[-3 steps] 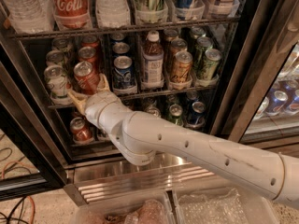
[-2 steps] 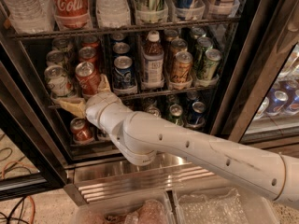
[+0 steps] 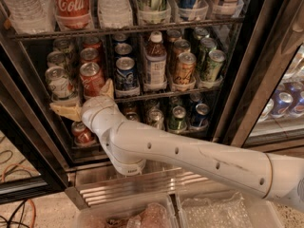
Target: Pick coke can from middle shelf of fridge
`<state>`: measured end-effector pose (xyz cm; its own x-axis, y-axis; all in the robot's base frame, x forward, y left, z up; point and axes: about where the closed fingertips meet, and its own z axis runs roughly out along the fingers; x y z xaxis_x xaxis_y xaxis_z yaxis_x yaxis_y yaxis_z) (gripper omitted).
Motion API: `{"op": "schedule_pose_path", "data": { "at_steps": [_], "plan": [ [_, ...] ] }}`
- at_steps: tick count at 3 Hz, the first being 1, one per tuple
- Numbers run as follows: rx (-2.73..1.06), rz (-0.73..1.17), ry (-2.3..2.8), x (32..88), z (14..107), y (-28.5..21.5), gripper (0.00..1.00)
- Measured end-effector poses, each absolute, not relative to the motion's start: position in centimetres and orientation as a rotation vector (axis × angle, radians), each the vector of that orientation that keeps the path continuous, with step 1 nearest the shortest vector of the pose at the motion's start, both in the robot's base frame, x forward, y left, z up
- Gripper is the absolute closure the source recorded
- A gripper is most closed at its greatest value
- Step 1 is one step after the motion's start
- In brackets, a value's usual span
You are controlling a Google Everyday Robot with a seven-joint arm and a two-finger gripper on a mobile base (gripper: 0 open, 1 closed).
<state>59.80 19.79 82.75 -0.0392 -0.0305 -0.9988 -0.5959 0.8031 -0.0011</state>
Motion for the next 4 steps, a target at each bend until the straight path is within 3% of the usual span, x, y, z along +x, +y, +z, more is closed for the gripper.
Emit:
{"op": "schedule_pose_path", "data": {
  "at_steps": [3,4],
  "plan": [
    [-0.436,0.421,1.577,60.2,83.6,19.5,0.0],
    [-0.451,0.421,1.578,60.2,83.7,19.7,0.17]
  ]
}}
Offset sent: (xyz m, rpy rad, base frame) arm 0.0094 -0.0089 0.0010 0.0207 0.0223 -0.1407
